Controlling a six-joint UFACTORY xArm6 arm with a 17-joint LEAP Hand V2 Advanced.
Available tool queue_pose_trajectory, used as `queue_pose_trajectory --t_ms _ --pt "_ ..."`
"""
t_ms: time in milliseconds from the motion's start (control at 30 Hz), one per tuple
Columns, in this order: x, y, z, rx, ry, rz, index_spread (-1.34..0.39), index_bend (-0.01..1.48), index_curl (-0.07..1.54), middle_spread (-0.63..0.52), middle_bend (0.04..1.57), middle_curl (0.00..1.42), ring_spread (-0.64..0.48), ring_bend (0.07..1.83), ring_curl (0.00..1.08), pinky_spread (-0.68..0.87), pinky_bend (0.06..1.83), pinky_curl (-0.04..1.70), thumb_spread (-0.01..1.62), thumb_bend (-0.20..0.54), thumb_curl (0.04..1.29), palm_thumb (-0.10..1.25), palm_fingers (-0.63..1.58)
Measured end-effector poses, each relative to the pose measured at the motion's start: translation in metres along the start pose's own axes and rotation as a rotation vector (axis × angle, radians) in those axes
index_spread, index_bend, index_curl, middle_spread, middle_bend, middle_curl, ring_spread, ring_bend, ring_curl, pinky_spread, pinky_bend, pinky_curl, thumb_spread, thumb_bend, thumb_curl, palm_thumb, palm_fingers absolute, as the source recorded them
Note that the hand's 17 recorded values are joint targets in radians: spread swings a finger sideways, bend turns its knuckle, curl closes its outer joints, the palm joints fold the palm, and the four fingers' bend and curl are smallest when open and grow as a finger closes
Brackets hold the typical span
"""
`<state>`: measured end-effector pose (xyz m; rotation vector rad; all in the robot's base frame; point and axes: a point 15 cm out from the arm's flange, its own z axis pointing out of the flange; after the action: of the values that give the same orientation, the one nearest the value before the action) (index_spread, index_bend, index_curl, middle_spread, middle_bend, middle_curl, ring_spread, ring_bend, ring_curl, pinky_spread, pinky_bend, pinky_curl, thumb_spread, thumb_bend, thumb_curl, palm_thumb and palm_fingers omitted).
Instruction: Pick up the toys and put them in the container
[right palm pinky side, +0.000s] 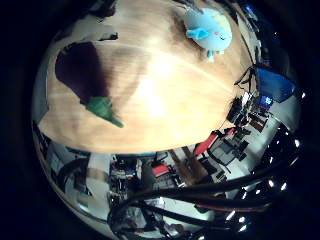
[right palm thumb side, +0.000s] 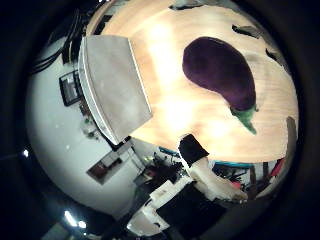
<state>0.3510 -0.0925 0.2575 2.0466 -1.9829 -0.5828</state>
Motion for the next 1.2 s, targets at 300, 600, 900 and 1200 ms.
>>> queue_pose_trajectory --t_ms 300,600,900,1200 --pt "0.007 -0.005 0.006 -0.025 0.005 -0.005 -0.44 0.16 0.38 -0.16 0.38 0.42 -0.06 0.87 0.31 0.24 1.27 0.40 0.93 -0.029 0.30 0.52 0.05" --pt "-0.005 -0.031 0.008 0.037 0.040 -0.037 -0.44 0.16 0.34 -0.14 0.36 0.40 -0.05 0.84 0.29 0.29 1.21 0.35 0.93 -0.030 0.31 0.52 0.06" --pt "-0.020 -0.052 0.015 0.057 0.056 -0.069 -0.43 0.16 0.31 -0.13 0.34 0.38 -0.04 0.81 0.28 0.32 1.20 0.32 0.93 -0.027 0.31 0.53 0.06" --pt "-0.030 -0.046 0.036 0.013 0.062 -0.076 -0.43 0.15 0.29 -0.12 0.34 0.37 -0.03 0.80 0.27 0.32 1.20 0.29 0.93 -0.030 0.31 0.54 0.06"
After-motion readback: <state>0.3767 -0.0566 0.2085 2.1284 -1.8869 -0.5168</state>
